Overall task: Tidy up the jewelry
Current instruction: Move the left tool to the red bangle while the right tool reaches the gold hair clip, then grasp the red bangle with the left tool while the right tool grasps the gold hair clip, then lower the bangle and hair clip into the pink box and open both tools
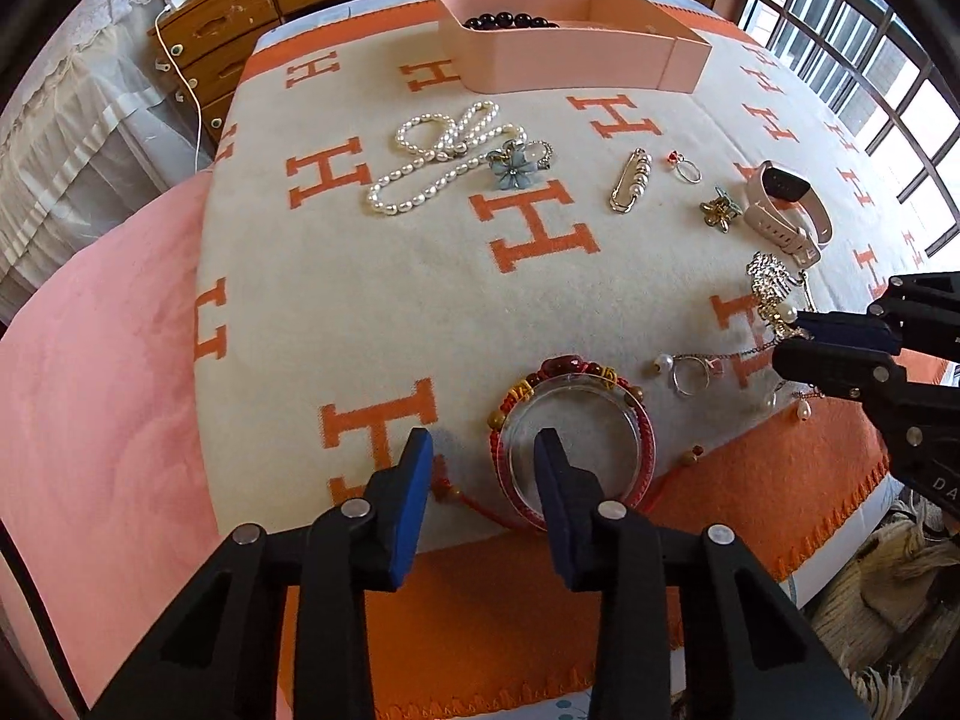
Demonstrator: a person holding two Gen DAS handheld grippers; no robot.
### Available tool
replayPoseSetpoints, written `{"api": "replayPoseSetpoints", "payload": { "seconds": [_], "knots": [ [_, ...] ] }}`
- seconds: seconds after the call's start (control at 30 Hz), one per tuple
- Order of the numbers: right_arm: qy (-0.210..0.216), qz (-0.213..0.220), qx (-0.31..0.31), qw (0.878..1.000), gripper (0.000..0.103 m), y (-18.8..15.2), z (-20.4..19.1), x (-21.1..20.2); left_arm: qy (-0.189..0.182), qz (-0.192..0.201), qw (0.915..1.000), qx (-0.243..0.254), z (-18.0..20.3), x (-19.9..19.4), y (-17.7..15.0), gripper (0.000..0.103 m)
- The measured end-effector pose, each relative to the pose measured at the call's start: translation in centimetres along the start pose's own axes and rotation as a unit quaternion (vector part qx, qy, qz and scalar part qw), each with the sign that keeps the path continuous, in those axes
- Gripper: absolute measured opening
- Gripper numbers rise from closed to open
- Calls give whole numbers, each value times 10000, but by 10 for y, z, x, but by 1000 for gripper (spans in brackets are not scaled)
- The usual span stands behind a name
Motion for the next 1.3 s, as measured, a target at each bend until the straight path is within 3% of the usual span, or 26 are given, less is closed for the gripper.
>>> {"api": "replayPoseSetpoints", "payload": {
  "seconds": [0.1,0.17,0.23,0.37,0.57,0.73,0.87,1.1,1.3],
  "knots": [
    [69,107,50,9999,10,-1,2,-8,16,-68,9999,95,2,0,3,31],
    [99,159,91,9998,10,0,5,-11,22,-109,9997,202,5,1,4,25],
    [146,213,148,9996,10,1,8,-15,-12,-158,9992,360,10,-1,4,12],
    [213,333,254,9989,10,3,15,-21,32,-288,9977,612,18,-2,4,6],
    [293,555,267,9977,10,6,15,-35,-68,-417,9987,283,15,-3,8,6],
    [228,962,173,9949,10,20,15,-65,-30,-109,9999,-34,3,-26,26,6],
    [31,1324,73,9912,10,44,21,-96,79,316,9992,-229,-10,-57,54,6],
    [-121,1967,376,9797,10,112,56,-135,331,1075,9910,-723,-35,-106,135,6],
    [113,2288,821,9700,10,164,102,-121,289,1210,9859,-1117,-37,-96,205,6]
  ]
}}
Point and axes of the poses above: each gripper's, at about its wrist camera, not at the fingertips, and x roughly the way its jaws point, z to its right, y to its top, the point moved 6 cm from there along x, roughly the way its jaws point, and after that the axes turned 15 degrees about y, right-handed, at the moved point
